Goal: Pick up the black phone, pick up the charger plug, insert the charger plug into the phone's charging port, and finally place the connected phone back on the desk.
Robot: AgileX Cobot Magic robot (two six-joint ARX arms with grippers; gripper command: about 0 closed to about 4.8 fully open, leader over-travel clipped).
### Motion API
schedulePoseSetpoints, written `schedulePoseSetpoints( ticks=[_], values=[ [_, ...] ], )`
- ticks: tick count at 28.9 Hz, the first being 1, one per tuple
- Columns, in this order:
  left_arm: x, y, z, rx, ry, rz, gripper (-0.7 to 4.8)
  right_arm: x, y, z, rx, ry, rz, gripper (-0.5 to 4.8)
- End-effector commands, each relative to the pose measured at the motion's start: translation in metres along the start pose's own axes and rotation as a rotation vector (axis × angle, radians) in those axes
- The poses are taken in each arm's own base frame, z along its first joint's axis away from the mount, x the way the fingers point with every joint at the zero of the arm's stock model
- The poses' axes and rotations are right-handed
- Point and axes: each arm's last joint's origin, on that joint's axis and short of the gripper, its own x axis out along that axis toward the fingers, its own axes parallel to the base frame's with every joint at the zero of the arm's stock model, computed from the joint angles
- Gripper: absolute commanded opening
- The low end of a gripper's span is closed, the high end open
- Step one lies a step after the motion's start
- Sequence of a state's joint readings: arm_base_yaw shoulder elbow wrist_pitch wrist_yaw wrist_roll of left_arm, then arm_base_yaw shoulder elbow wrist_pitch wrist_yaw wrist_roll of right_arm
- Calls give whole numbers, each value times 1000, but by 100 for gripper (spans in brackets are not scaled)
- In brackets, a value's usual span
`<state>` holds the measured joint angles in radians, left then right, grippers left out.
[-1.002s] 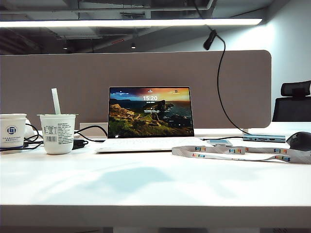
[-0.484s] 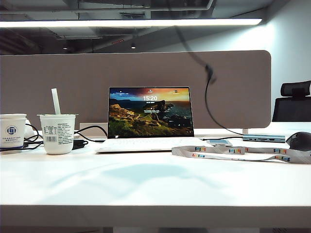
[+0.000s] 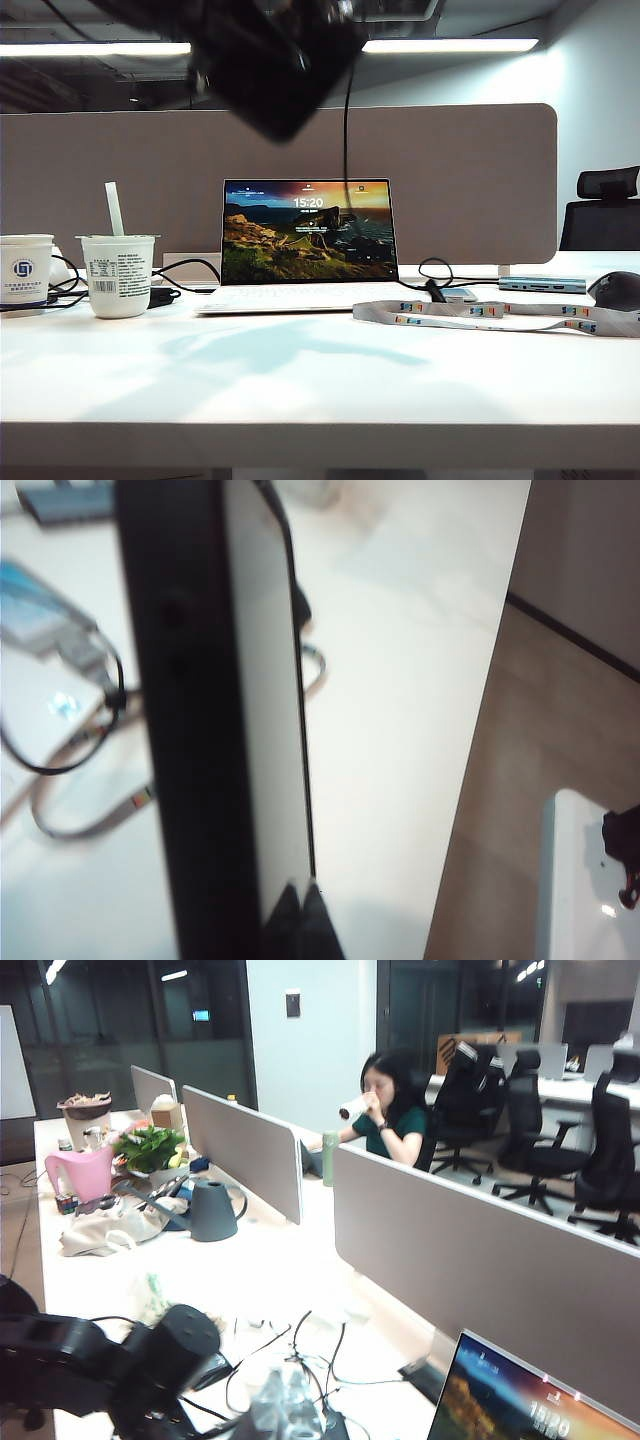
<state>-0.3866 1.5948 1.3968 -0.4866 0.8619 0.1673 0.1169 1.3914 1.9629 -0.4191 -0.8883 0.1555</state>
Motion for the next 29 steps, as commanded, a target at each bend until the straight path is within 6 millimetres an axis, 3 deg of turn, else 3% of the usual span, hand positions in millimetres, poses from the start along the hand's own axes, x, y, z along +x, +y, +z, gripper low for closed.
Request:
schedulePoseSetpoints(
  ticks=[1,12,29],
  values=[
    [16,6,-3,4,17,-36,-7,0,0,-1,9,9,-8,-5],
    [65,32,-33,-115,135,-84,-7,0,-2,-7,43,45,-54,-5],
    [89,57,-62,-237,237,-11,-6,3,0,-12,71,80,-54,-5]
  ],
)
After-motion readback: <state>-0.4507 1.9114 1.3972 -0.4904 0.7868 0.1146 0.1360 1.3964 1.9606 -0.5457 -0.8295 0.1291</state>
